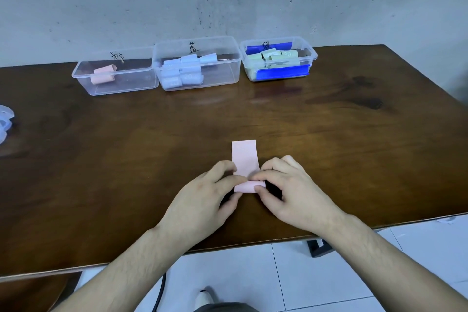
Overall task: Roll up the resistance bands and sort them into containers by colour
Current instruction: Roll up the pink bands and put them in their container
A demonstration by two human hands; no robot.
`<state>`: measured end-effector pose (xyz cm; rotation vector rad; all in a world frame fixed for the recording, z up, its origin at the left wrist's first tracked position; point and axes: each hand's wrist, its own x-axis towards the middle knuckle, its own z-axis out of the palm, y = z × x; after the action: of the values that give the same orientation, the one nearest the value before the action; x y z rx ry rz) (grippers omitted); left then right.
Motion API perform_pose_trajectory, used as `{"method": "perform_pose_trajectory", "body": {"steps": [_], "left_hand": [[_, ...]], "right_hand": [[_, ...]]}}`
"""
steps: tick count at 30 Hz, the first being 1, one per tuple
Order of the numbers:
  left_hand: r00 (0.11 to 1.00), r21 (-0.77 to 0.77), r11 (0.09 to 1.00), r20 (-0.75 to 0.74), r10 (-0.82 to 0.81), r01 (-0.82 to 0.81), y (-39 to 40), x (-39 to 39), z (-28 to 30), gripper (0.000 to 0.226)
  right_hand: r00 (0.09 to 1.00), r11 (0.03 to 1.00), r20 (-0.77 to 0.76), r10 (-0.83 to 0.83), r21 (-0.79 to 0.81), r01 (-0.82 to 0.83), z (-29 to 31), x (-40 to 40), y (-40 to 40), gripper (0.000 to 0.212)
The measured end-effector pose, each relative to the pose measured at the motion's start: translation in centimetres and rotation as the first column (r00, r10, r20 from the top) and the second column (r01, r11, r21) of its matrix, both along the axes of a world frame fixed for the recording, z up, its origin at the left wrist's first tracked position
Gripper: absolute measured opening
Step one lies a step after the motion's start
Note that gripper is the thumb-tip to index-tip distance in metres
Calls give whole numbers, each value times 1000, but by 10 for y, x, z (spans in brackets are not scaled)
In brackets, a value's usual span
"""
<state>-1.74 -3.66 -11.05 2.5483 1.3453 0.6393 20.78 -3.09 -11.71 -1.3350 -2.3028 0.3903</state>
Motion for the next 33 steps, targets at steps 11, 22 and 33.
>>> {"method": "perform_pose_trajectory", "body": {"steps": [11, 22, 33], "left_hand": [[997, -17, 997, -35, 72, -72, 12, 3, 1, 31], [995, 15, 995, -7, 97, -97, 18, 7, 2, 27], [995, 28, 995, -14, 99, -99, 24, 8, 0, 37]], "right_hand": [[1000, 999, -8, 0, 41, 0, 8, 1, 6, 24], [999, 998, 38, -31, 51, 29, 8, -3, 24, 32], [999, 1000, 49, -5, 30, 3, 2, 1, 31, 33]]}}
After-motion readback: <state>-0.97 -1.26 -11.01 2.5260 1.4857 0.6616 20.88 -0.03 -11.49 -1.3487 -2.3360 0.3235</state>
